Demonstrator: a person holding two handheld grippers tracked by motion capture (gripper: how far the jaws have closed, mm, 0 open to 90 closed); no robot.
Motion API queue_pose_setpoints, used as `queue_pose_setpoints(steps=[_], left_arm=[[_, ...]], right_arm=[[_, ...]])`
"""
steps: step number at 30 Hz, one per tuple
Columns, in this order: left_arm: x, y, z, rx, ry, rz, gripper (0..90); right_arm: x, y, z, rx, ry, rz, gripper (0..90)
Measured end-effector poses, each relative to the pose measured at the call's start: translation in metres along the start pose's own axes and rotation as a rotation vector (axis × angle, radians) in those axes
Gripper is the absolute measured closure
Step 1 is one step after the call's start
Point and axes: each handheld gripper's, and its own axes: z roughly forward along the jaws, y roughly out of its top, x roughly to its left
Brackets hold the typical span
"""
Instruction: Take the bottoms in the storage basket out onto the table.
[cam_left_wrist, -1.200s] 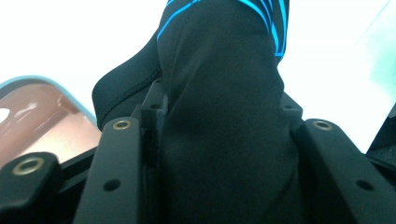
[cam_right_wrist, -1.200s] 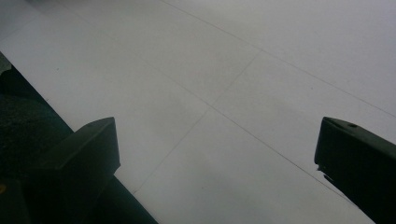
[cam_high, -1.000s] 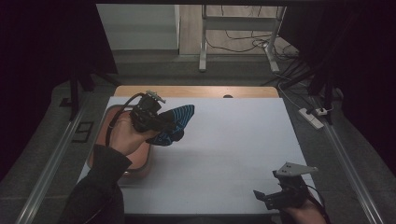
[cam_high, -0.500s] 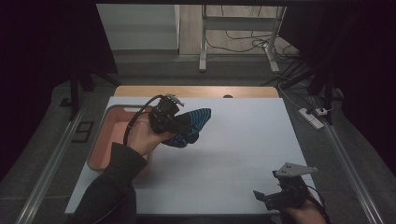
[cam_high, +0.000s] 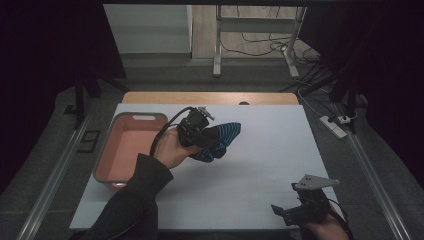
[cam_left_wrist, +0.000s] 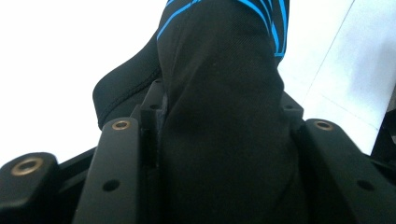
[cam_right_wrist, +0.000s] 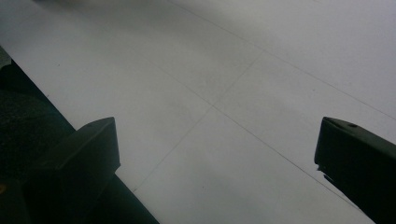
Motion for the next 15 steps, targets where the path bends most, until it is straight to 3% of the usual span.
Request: queue_pose_setpoints(steps=[15], left_arm=[[-0.004,0.003,0.039,0.023,-0.003,0.026,52.4]], right_arm=[[0.001,0.000,0.000,0.004,0.000,-0.011,0.0]])
